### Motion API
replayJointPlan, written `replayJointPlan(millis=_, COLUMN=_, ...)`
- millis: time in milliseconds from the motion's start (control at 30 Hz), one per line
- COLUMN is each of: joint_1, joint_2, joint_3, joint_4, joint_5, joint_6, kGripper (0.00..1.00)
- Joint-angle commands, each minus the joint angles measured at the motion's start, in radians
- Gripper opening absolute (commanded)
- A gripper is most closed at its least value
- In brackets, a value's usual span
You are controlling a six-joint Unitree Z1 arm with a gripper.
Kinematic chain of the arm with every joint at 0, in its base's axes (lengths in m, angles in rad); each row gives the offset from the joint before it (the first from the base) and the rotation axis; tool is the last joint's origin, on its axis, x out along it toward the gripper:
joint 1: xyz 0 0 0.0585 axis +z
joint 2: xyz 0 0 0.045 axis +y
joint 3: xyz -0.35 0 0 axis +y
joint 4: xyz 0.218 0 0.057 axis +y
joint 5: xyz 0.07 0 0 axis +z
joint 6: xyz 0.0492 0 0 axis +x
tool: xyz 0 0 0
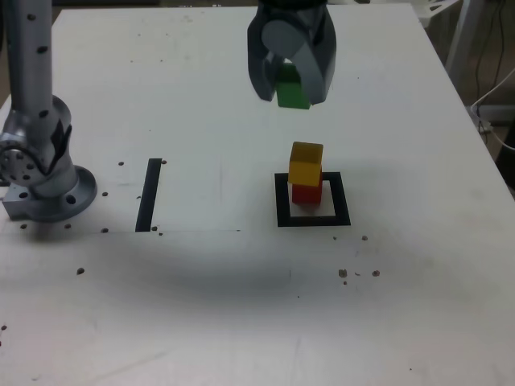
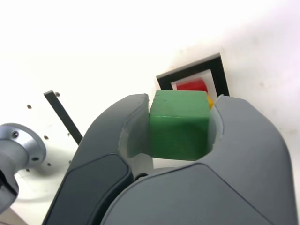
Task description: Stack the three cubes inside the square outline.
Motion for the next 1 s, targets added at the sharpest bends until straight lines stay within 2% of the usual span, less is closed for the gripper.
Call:
replayJointPlan(millis=0, joint_1=-0.039, joint_2=-0.011, joint_3=0.010, joint_4=0.001, joint_5=-0.011, joint_6=-0.034, kGripper=0.28)
replayJointPlan(millis=300, joint_1=-0.102, joint_2=0.000, joint_3=0.050, joint_4=-0.024, joint_5=-0.040, joint_6=-0.142, kGripper=0.28)
replayJointPlan(millis=733, joint_1=-0.104, joint_2=0.060, joint_3=0.064, joint_4=-0.091, joint_5=-0.042, joint_6=-0.154, kGripper=0.28)
replayJointPlan(millis=967, joint_1=-0.104, joint_2=0.065, joint_3=0.071, joint_4=-0.100, joint_5=-0.040, joint_6=-0.154, kGripper=0.28)
